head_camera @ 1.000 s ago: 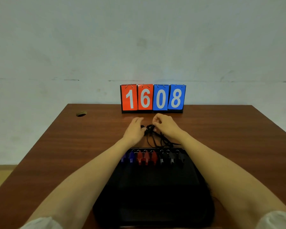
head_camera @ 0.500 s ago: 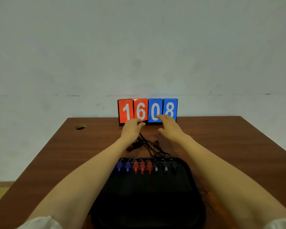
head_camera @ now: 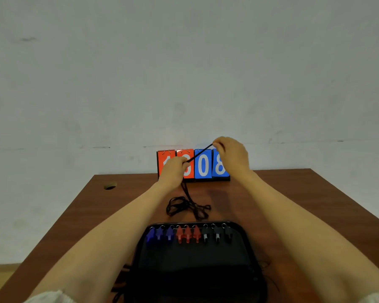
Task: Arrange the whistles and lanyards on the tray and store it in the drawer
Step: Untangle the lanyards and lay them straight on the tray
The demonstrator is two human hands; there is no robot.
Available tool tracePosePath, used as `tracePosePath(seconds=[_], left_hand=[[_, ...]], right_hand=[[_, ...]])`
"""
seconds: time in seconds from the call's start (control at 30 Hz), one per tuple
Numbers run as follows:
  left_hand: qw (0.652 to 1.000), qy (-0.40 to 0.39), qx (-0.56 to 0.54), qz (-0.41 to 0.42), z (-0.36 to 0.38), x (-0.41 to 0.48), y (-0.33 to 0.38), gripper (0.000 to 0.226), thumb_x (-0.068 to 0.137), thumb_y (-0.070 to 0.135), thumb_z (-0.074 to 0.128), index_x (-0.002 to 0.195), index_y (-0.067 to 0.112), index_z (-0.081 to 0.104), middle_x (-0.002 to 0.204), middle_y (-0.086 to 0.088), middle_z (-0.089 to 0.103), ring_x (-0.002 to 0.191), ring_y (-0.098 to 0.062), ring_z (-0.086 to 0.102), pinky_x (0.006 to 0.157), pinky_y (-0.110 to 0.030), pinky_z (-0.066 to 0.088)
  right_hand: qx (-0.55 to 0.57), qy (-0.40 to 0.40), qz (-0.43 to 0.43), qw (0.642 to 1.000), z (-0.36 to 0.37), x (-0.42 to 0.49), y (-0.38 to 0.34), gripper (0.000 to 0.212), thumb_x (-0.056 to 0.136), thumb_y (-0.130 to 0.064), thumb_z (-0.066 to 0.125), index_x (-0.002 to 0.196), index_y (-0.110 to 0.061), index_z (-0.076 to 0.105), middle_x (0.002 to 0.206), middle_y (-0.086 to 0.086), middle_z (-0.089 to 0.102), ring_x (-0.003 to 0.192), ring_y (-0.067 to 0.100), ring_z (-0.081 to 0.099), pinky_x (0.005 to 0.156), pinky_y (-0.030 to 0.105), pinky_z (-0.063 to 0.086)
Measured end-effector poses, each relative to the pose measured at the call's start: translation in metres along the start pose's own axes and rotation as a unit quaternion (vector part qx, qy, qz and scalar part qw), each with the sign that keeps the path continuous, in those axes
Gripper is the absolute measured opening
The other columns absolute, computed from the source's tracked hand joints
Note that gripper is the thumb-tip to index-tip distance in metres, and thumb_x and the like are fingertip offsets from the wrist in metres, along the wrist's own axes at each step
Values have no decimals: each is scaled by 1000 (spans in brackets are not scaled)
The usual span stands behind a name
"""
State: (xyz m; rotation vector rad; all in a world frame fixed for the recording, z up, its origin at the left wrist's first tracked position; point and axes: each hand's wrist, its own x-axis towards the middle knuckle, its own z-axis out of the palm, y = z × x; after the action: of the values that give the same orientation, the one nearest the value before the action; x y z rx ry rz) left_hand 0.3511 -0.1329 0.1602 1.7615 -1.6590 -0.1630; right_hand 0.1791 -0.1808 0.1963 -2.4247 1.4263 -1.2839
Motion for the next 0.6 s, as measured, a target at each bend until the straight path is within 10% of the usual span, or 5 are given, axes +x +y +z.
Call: tracePosePath(seconds=[0.3, 0.6], left_hand=[[997, 35, 72, -6, -44, -8, 4, 28, 99, 18, 41, 95, -1, 61, 97, -18, 66, 89, -29, 61, 70, -29, 39], [997, 24, 70, -34, -68, -30, -4, 27, 99, 17, 41, 113, -3, 54, 105, -20, 65, 93, -35, 62, 71, -34, 43]], right_hand=[[66, 130, 24, 989, -60, 3, 3, 25, 99, -23, 45, 106, -12, 67, 101, 3, 69, 90, 19, 62, 82, 33, 47], [106, 81, 111, 985, -73, -10, 2, 22, 98, -22, 44, 103, -12, 62, 82, 0, 66, 74, 16, 59, 65, 28, 43]])
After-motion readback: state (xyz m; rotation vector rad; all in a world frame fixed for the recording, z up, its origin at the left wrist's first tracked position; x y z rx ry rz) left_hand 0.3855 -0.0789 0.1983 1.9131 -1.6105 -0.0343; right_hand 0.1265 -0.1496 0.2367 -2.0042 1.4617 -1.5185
